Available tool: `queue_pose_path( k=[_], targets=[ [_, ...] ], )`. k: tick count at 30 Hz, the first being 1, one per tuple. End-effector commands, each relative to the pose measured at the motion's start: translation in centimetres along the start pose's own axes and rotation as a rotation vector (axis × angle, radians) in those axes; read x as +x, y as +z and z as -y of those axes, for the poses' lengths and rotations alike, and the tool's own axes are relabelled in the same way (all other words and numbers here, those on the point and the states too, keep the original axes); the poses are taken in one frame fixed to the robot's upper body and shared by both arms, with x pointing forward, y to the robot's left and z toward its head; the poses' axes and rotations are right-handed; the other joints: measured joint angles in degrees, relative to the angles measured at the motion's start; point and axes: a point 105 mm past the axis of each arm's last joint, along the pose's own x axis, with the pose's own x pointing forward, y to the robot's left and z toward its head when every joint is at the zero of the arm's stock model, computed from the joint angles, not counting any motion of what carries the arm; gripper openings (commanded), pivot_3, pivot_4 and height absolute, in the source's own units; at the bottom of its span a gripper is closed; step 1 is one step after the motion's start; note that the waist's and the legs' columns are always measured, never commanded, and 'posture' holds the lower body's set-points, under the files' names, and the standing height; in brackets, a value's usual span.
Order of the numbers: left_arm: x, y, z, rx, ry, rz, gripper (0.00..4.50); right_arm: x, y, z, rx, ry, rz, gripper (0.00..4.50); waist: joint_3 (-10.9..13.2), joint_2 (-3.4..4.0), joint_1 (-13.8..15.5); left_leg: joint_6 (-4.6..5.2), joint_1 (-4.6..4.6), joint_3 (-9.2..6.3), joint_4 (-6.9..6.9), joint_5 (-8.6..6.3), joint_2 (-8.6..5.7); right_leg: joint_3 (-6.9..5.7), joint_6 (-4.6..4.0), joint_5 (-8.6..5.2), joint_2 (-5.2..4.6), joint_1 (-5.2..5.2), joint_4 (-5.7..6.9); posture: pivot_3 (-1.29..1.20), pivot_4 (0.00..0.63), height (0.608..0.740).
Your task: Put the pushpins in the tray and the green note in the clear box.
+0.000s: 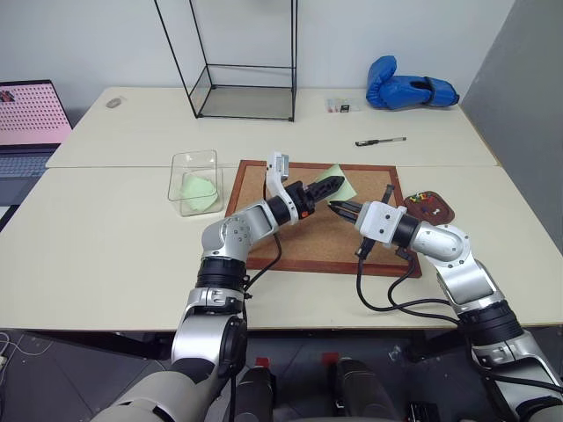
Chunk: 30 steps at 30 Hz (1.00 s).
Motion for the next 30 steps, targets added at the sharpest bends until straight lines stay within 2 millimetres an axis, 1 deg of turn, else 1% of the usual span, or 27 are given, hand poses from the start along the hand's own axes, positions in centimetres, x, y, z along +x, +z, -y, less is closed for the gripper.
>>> queue_pose_path(
  k=[1,2,3,5,6,14,22,30],
  targets=[
    [0.3,1.1,1.6,0.017,-0.079,0.033,2.3,-0.1,1.9,1.5,-0.045,-0.045,0.064,0.0,0.0,0.0,0.0,0.0,0.0,0.0,0.0,0.0,0.0,0.0,0.0,0.0,0.0,0.0,0.0,0.0,0.15,0.74],
    [0.3,1.0,1.6,0.017,-0.081,0.031,2.23,-0.1,2.0,1.5,-0.044,-0.047,0.066,0.0,0.0,0.0,0.0,0.0,0.0,0.0,0.0,0.0,0.0,0.0,0.0,0.0,0.0,0.0,0.0,0.0,0.15,0.74],
    [0.3,1.0,1.6,0.017,-0.082,0.03,1.99,-0.1,2.0,1.5,-0.044,-0.048,0.067,0.0,0.0,0.0,0.0,0.0,0.0,0.0,0.0,0.0,0.0,0.0,0.0,0.0,0.0,0.0,0.0,0.0,0.15,0.74],
    [0.2,0.9,1.4,0.022,-0.073,0.027,1.72,-0.1,2.0,1.5,-0.042,-0.05,0.07,0.0,0.0,0.0,0.0,0.0,0.0,0.0,0.0,0.0,0.0,0.0,0.0,0.0,0.0,0.0,0.0,0.0,0.15,0.74],
    [0.2,0.9,1.3,0.027,-0.066,0.026,1.47,-0.1,2.1,1.5,-0.042,-0.051,0.07,0.0,0.0,0.0,0.0,0.0,0.01,0.0,0.0,0.0,0.0,0.0,0.0,0.0,0.0,0.0,0.0,0.0,0.15,0.74],
    [0.1,0.9,1.2,0.039,-0.064,0.028,0.02,-0.1,2.1,1.7,-0.036,-0.067,0.075,0.0,0.0,0.0,0.0,0.0,0.01,0.0,0.0,0.0,0.0,0.0,0.0,0.0,0.0,0.0,0.01,0.0,0.15,0.74],
    [0.0,1.2,1.3,0.061,-0.068,0.053,0.01,-0.5,2.1,2.8,0.024,-0.14,0.082,0.0,0.0,0.0,0.0,0.0,0.0,0.0,0.0,0.0,0.0,0.01,0.0,0.0,0.0,0.0,0.0,0.0,0.15,0.74],
    [0.0,1.3,1.0,0.09,-0.052,0.076,0.01,-1.2,2.9,4.1,0.187,-0.239,0.12,0.0,0.0,0.0,0.1,0.0,0.0,-0.01,0.0,0.0,0.0,0.01,0.0,0.0,-0.01,0.0,0.0,0.0,0.15,0.74]
  ],
)
